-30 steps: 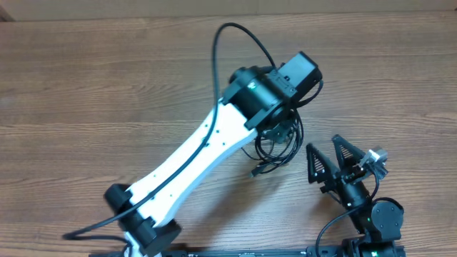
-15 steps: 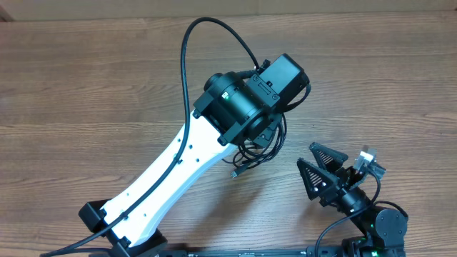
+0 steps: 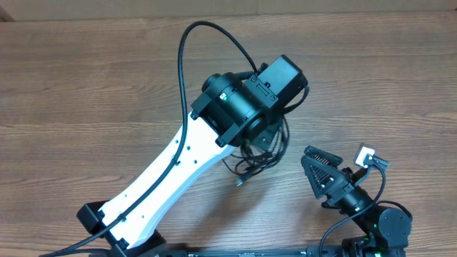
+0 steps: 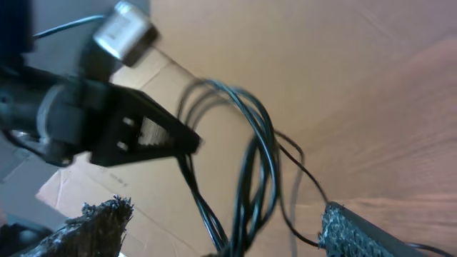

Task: Untangle cables
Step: 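Lift the left gripper up with the cable bundle hanging below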

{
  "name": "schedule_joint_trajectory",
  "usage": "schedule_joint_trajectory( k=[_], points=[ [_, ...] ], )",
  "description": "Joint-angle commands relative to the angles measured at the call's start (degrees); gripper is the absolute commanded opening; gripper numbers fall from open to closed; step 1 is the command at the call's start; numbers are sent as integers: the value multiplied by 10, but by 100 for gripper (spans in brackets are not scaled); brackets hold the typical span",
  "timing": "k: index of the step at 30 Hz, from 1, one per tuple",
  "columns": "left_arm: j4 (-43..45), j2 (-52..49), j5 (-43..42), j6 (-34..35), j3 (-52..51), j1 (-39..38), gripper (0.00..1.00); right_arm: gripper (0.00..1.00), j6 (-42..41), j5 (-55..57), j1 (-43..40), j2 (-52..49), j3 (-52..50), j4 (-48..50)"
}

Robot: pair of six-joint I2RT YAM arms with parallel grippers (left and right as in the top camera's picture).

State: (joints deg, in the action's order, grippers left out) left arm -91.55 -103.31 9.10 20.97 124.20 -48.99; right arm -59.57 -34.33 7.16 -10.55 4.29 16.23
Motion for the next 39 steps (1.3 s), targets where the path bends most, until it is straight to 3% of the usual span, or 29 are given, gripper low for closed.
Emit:
schedule_joint_trajectory(
  k=[1,5,13,19,22,28,34,39],
  points=[
    [33,22,-37,27,11,2,4,86,13,3,1,2,14,-15],
    [55,22,-61,-26,11,2,4,82,58,14,1,2,14,-38],
    [0,22,-74,-162,11,2,4,81,97,78,1,2,14,-98],
    [-35,22,-216,-328,11,2,4,81,139,104,1,2,14,-134],
    [-33,22,-262,-357,11,2,4,84,170,103,1,2,14,-135],
    [-7,22,-308,-335,11,2,4,86,255,92,1,2,14,-156],
    [23,22,-326,-194,14,25,4,89,271,92,1,2,14,-159],
    [28,22,-407,-143,19,82,4,90,297,70,1,2,14,-152]
  ],
)
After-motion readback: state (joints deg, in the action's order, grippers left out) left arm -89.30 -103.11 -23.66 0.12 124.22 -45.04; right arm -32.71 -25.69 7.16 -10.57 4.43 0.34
